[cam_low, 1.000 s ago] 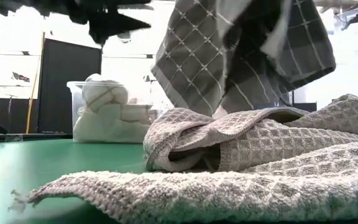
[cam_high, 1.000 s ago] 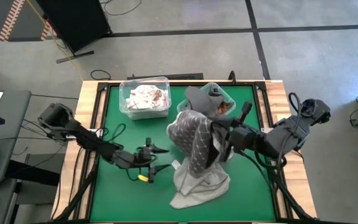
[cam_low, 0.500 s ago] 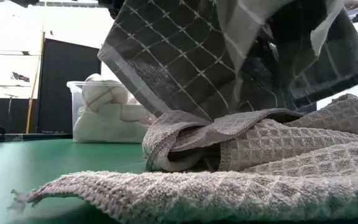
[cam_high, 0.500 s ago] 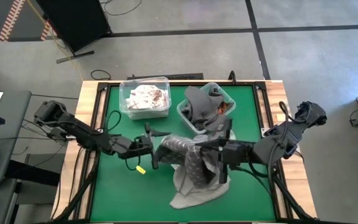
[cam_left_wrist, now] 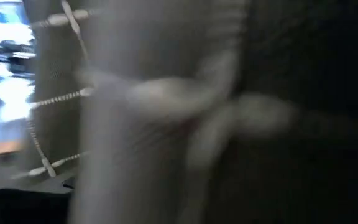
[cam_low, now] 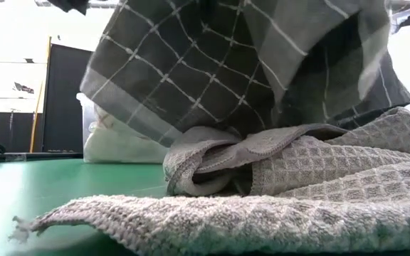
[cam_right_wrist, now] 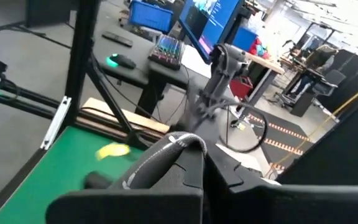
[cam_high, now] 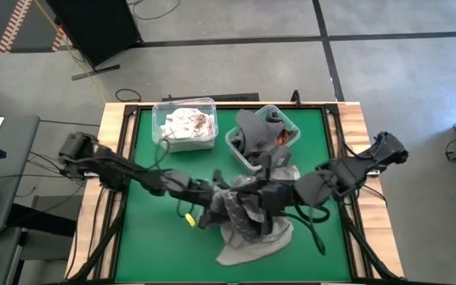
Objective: Sort towels by color in basket
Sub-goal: Put the gray patterned towel into the right transparent bin
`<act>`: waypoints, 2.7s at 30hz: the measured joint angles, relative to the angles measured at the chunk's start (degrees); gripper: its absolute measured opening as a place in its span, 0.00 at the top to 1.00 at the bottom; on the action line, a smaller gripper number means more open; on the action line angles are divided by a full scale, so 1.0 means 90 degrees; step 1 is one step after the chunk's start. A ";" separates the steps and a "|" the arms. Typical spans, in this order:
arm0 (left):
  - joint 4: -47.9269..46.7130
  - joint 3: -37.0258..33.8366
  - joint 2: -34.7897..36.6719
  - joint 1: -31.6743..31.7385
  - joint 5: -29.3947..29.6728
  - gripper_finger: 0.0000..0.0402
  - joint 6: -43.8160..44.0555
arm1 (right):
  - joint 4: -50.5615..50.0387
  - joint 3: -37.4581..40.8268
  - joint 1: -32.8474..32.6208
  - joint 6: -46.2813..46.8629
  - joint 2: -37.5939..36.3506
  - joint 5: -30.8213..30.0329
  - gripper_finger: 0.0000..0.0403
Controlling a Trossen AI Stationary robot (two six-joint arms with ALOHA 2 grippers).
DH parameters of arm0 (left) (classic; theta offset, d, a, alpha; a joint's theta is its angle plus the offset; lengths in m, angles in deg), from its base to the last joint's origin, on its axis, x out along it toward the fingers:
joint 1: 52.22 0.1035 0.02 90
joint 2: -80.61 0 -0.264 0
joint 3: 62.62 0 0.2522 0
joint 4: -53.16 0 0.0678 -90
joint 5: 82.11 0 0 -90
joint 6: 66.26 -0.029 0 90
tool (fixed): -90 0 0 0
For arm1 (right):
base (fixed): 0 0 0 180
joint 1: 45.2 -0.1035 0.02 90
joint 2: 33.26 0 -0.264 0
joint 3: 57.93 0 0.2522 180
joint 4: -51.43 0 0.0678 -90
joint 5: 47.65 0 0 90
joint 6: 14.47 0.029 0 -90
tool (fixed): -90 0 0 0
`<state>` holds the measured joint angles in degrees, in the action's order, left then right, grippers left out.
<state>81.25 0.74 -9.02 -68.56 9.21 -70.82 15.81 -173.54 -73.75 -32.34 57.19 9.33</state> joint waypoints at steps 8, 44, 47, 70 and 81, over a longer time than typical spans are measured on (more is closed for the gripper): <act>0.0019 0.1257 -0.1424 -0.0003 -0.0989 0.11 -0.0034 | -0.0003 0.0007 0.0416 0.0000 -0.0009 0.0138 0.95; 0.0353 0.2364 -0.2043 0.0337 -0.0656 0.97 0.0237 | -0.1109 0.0000 -0.0100 0.0706 -0.0031 0.0158 0.95; -0.0425 0.2364 -0.1850 0.0347 -0.0401 0.99 -0.0034 | -0.1609 0.0000 -0.0366 0.1029 -0.0031 0.0156 0.95; -0.4564 0.2105 -0.0997 0.0201 0.1923 1.00 -0.0363 | -0.3715 0.2781 -0.1121 0.6448 -0.0011 0.0049 0.89; -0.4545 0.1367 -0.0997 0.0058 0.2186 1.00 0.0048 | -0.0550 0.4513 -0.0346 0.5072 -0.0011 -0.0257 0.39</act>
<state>40.34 13.05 -18.00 -68.03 28.88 -70.39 10.86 -132.92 -76.87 13.31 57.09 7.02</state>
